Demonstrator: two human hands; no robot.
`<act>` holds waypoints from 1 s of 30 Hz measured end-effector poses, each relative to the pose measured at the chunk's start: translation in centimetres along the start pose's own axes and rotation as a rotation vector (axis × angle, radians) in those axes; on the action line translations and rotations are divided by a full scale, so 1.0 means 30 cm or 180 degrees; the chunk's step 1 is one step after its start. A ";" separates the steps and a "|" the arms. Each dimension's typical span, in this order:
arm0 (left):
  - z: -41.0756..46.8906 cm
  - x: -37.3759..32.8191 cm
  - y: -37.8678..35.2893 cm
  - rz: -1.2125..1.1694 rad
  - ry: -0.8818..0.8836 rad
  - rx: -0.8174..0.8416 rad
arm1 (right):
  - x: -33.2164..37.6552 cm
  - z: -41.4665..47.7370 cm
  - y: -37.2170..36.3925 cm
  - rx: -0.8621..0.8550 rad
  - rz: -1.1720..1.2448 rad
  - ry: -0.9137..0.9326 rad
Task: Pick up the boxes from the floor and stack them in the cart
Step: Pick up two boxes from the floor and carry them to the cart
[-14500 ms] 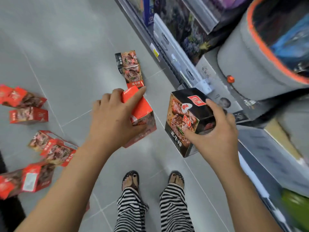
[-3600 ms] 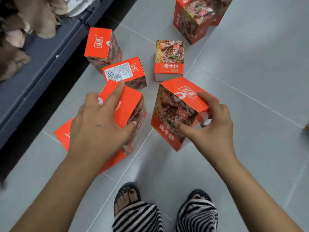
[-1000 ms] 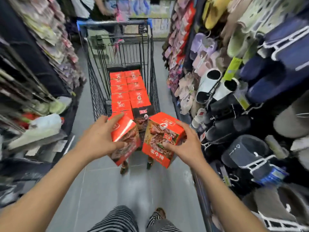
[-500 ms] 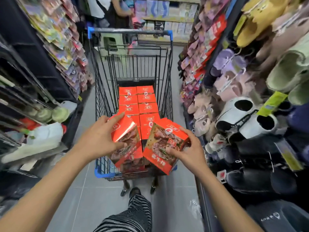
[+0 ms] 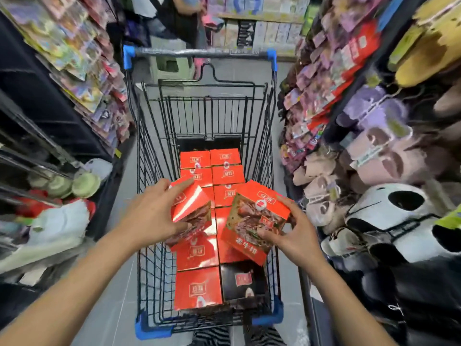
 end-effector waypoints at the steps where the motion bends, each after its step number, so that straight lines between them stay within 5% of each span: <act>1: 0.035 0.005 -0.002 0.0061 -0.0039 -0.0037 | -0.003 0.042 0.002 0.0025 -0.0021 0.0028; 12: 0.518 0.127 -0.042 0.0246 0.0107 0.0181 | 0.035 0.625 -0.020 0.0522 -0.0247 0.0528; 19: 0.796 0.236 -0.040 -0.0388 0.0003 0.0267 | 0.072 0.974 -0.115 0.0942 -0.0664 0.1001; 30: 0.939 0.338 -0.047 -0.0609 -0.0151 0.0448 | 0.049 1.169 -0.206 0.1460 -0.0939 0.1065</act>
Point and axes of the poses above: each hand's wrist, its own z-axis towards the middle knuckle, its own y-axis out of the back of the hand, x = y × z, the point moved 1 cm from there along z, towards the middle knuckle, and after that the axes turned 11 degrees about -z, right-handed, at the moved point
